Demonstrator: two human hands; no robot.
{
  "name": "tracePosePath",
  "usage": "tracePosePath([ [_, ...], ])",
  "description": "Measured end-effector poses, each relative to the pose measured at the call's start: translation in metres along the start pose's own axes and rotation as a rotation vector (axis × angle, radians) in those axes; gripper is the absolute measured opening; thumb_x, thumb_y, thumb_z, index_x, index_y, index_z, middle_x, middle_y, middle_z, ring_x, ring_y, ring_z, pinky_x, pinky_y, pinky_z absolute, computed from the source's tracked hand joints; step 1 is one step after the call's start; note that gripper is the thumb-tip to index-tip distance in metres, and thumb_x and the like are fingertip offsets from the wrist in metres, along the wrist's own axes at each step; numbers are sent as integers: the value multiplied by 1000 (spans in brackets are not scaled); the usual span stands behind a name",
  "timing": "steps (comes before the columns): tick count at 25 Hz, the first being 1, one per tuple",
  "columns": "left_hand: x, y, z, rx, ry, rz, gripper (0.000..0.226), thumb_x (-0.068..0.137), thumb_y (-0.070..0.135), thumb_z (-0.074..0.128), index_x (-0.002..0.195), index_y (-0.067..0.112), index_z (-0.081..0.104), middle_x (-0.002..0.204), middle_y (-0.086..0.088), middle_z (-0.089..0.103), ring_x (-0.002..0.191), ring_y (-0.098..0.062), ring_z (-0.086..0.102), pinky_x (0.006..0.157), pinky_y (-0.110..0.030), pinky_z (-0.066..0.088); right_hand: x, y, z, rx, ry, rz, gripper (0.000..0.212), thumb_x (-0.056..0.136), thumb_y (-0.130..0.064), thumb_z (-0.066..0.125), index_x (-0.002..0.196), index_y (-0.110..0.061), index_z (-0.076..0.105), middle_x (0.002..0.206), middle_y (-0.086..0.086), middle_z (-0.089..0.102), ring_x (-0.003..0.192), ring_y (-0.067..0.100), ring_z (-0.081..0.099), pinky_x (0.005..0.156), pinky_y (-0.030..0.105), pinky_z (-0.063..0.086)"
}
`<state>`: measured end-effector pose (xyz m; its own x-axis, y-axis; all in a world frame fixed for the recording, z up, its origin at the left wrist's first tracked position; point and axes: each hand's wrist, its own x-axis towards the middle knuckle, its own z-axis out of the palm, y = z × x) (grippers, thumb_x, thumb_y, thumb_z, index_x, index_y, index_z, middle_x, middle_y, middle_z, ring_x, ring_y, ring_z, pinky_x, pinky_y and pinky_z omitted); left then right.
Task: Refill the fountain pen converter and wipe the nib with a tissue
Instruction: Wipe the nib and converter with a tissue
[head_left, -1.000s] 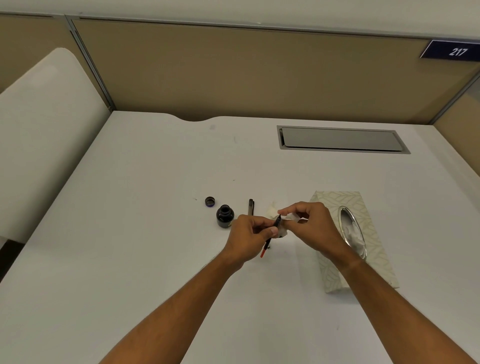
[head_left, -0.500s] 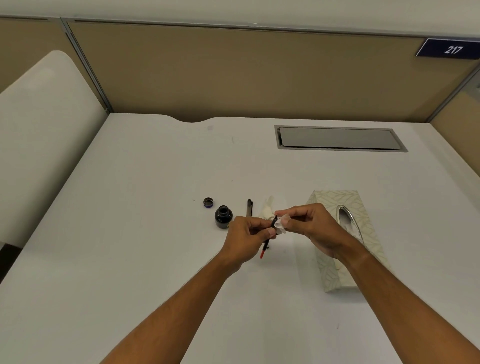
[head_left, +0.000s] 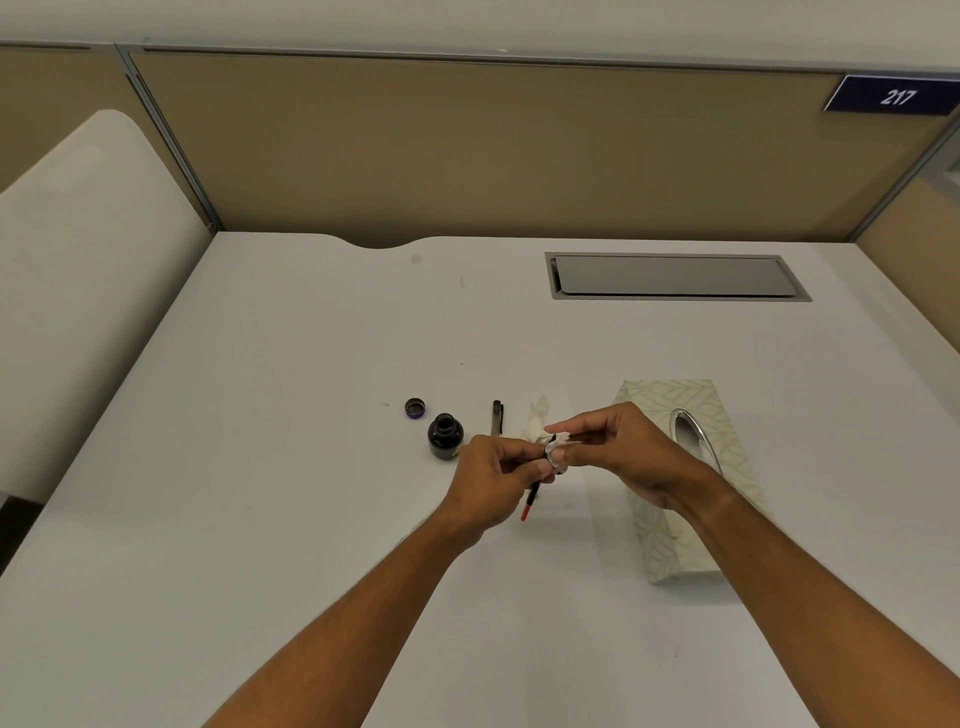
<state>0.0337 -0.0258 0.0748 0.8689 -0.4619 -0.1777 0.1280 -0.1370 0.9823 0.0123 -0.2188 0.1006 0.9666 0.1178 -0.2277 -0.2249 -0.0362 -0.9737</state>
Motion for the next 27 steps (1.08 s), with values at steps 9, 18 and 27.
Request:
tracePosePath([
  [9, 2, -3, -2, -15, 32, -14, 15, 88, 8, 68, 99, 13, 77, 87, -4, 78, 84, -13, 74, 80, -23, 57, -3, 0, 3, 55, -5, 13, 20, 91, -3, 62, 106, 3, 74, 107, 15, 75, 103, 25, 71, 85, 32, 58],
  [18, 2, -3, -4, -12, -4, -14, 13, 87, 11, 69, 97, 16, 78, 89, -3, 78, 85, -13, 74, 81, -25, 58, -3, 0, 7, -110, 58, -54, 22, 83, -11, 76, 103, -2, 77, 96, 12, 78, 95, 26, 73, 88, 34, 57],
  [27, 1, -1, 0, 32, 102, 43, 12, 80, 12, 77, 89, 18, 79, 83, 2, 78, 80, -9, 74, 73, -17, 56, -1, 1, 9, -126, 66, -67, 22, 84, -13, 76, 104, -6, 77, 96, 6, 79, 93, 19, 74, 79, 26, 56],
])
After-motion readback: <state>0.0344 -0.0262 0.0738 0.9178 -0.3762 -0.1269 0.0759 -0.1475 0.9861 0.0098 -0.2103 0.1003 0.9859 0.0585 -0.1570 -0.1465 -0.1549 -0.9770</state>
